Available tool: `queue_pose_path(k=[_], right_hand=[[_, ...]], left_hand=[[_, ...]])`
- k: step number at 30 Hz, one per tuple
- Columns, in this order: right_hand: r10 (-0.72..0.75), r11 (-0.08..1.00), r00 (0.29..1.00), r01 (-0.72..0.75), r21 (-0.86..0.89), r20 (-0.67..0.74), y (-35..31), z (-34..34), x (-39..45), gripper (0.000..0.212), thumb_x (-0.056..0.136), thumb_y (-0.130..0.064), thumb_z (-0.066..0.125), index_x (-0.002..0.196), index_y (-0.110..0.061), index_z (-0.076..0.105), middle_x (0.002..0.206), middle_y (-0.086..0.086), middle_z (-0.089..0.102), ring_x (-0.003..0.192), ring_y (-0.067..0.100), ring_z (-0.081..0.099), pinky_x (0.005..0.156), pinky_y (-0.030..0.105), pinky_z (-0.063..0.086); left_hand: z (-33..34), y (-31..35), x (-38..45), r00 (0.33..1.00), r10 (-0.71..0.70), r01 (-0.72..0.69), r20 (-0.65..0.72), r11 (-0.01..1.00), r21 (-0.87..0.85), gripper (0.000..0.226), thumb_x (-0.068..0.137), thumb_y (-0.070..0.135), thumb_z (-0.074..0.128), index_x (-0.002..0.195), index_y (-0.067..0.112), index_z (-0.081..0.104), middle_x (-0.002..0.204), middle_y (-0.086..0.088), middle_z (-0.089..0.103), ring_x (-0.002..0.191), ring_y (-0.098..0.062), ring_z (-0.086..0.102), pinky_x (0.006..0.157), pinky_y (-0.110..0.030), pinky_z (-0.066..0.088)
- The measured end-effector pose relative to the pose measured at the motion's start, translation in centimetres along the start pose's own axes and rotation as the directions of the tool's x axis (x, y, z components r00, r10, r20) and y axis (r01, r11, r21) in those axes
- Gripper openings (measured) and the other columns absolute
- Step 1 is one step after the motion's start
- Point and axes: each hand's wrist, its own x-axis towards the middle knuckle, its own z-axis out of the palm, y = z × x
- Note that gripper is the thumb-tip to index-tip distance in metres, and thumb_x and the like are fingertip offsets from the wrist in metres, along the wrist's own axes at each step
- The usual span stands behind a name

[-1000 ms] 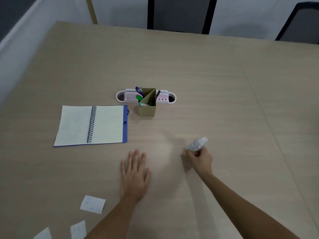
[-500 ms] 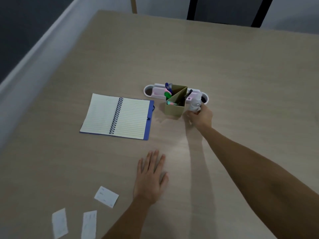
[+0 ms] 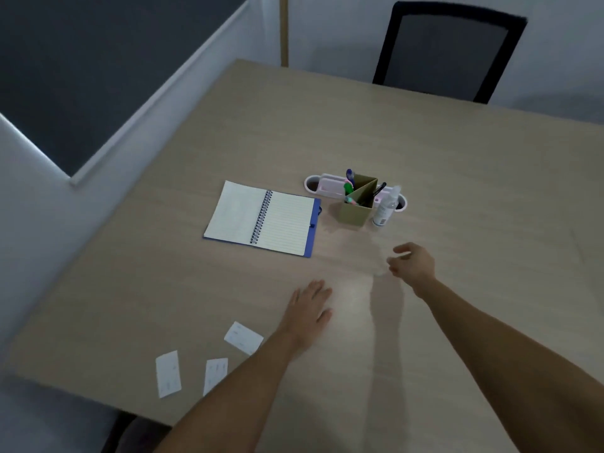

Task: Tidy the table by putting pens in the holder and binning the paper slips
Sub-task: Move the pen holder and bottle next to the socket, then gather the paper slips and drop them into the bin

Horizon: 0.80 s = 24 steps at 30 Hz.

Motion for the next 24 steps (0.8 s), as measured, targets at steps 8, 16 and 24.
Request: queue_pose_path(k=[8, 16, 24], right_hand=[[-0.285, 0.932, 0.937, 0.32, -0.168, 0.203, -4.0, 7.9, -12.7, 0.006, 0.081, -0.013, 0.069, 0.078, -0.014, 0.063, 0.069, 0.014, 0.068, 0.067, 0.031, 0.067, 0.062, 0.029, 0.051], [-0.205, 0.545, 0.618, 0.716, -0.436, 0.759, -5.7, 20.4, -20.5, 0.072, 0.083, -0.002, 0.06, 0.139, -0.039, 0.034, 0.117, 0.014, 0.047, 0.103, 0.033, 0.057, 0.09, 0.038, 0.049], [-0.222, 0.32, 0.688, 0.721, -0.615, 0.691, -4.3, 22.3, -21.0, 0.026, 0.087, -0.021, 0.058, 0.113, -0.019, 0.053, 0.126, 0.014, 0.041, 0.112, 0.035, 0.047, 0.089, 0.043, 0.049]], left_hand=[[-10.3, -9.8, -11.4, 0.867, -0.309, 0.209, -0.392, 0.938, -0.277, 0.033, 0.084, 0.001, 0.052, 0.113, 0.009, 0.064, 0.117, -0.01, 0.06, 0.106, -0.025, 0.06, 0.094, -0.034, 0.049], [-11.2, -19.6, -20.1, 0.879, -0.475, 0.475, -0.048, 0.88, -0.015, 0.068, 0.071, 0.03, 0.075, 0.132, 0.02, 0.048, 0.131, -0.006, 0.043, 0.123, -0.025, 0.044, 0.105, -0.035, 0.041], [-11.2, -19.5, -19.1, 0.888, -0.46, 0.46, -0.02, 0.887, 0.046, 0.037, 0.077, 0.024, 0.072, 0.109, 0.012, 0.058, 0.125, -0.01, 0.045, 0.116, -0.029, 0.046, 0.098, -0.038, 0.041]])
